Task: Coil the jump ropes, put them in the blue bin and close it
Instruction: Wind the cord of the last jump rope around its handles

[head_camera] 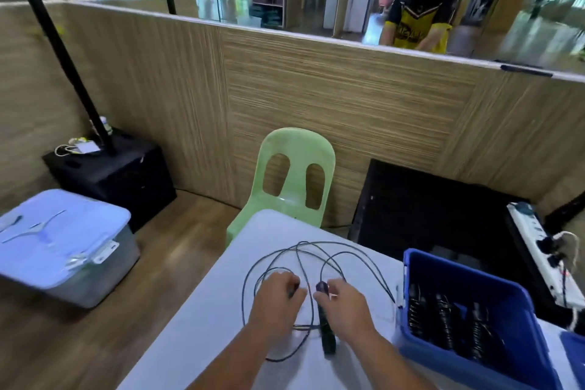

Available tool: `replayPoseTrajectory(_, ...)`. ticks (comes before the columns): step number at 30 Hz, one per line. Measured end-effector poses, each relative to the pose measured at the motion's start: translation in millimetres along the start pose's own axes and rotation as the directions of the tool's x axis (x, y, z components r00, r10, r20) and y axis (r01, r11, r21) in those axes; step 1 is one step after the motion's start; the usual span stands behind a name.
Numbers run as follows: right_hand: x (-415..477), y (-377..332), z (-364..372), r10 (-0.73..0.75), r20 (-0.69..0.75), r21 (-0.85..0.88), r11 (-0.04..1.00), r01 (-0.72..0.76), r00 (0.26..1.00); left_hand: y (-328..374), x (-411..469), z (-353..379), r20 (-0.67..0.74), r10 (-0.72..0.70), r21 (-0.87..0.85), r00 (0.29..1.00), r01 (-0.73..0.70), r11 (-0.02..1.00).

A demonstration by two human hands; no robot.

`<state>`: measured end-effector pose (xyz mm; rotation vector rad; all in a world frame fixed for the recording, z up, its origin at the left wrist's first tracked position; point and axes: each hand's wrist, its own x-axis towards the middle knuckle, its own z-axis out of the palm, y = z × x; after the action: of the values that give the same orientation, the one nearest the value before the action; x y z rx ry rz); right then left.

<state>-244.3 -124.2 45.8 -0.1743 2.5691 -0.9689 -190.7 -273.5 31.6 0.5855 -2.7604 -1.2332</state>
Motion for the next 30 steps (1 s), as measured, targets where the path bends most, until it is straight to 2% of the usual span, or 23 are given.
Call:
replayPoseTrajectory(4, 27.0, 9.0, 12.1, 0.029, 0.026, -0.108, 0.994, -0.026, 0.999, -15.8, 16.3, 12.5, 0.016, 0.008, 0.099, 1.0, -0.01, 0.995)
replayPoseTrajectory(8, 50.1, 25.2, 21.7, 0.062, 0.05, -0.151, 0.987, -0.054, 0.997, -26.0, 26.2, 24.6, 0.027, -0.052, 0.096, 0.998, 0.049, 0.994)
replayPoseTrajectory(16, 66.8, 34.1, 32.5, 0.189, 0.056, -0.074, 0.98, -0.184, 0.98, -44.8, 33.3, 43.8, 0.075, -0.199, 0.192, 0.977, 0.182, 0.964)
replayPoseTrajectory(24, 68.1, 30.3, 27.9, 0.197, 0.106, 0.088, 0.974, -0.207, 0.975, -42.9, 29.2, 44.8, 0.008, -0.157, 0.17, 0.988, 0.153, 0.973)
replayPoseTrajectory(30, 66.9, 14.1, 15.3, 0.153, 0.084, 0.149, 0.975, -0.164, 0.985, -34.0, 22.5, 37.1, -0.003, -0.13, 0.068, 0.992, 0.129, 0.989)
